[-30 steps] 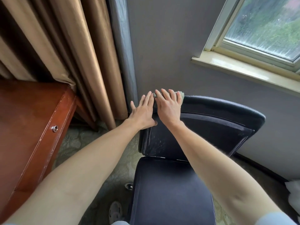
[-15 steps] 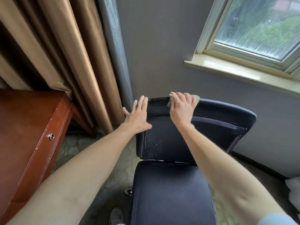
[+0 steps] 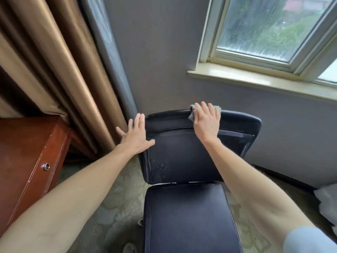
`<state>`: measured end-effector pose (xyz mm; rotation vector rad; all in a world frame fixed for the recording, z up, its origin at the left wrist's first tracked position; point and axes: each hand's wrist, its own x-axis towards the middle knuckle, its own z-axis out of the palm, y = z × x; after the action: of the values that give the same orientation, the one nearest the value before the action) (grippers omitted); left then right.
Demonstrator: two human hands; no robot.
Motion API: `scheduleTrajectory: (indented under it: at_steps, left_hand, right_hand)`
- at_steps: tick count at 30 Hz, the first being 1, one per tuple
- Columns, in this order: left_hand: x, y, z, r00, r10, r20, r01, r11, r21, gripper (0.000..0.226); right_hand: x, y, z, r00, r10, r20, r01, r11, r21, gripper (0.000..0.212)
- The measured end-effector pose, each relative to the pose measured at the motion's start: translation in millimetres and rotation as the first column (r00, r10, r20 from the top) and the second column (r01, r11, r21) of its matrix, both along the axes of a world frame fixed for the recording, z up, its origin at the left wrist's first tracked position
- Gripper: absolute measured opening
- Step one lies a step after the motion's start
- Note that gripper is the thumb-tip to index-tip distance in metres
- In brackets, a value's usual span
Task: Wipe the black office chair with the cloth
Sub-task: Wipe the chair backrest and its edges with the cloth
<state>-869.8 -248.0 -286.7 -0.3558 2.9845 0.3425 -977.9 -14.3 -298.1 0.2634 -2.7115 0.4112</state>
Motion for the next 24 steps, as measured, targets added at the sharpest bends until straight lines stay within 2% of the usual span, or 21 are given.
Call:
scheduleTrajectory:
  at_steps: [2,8,16,19,24]
  left_hand:
    - [-2,6,3,1.000,0.005,-0.003,-0.005,0.997,-0.071,0.111]
    - [-26,57,17,0.995,-0.099,-0.022,0.093,0.974,-0.206,0.113]
    - [-58,108,28,0.980,-0.200,0.013,0.197,0.949,-0.247,0.110]
    - [-60,110,27,0.980,-0.198,0.006,0.193,0.950,-0.246,0.109]
    - [-61,110,24,0.978,-0.209,0.003,0.202,0.942,-0.268,0.111]
  right_hand:
    - [-6,27,1,0.997,-0.045,0.062,0.046,0.999,-0.006,0.042]
    - [0,19,5,0.996,0.094,0.008,-0.094,0.996,0.003,0.037]
    - [-8,36,-1,0.973,0.209,-0.099,-0.204,0.977,0.063,0.033]
    - [-18,73,2,0.981,0.147,-0.124,-0.143,0.989,0.041,0.030]
    - [-33,124,-2,0.998,-0.020,-0.053,0.015,0.996,-0.093,0.043]
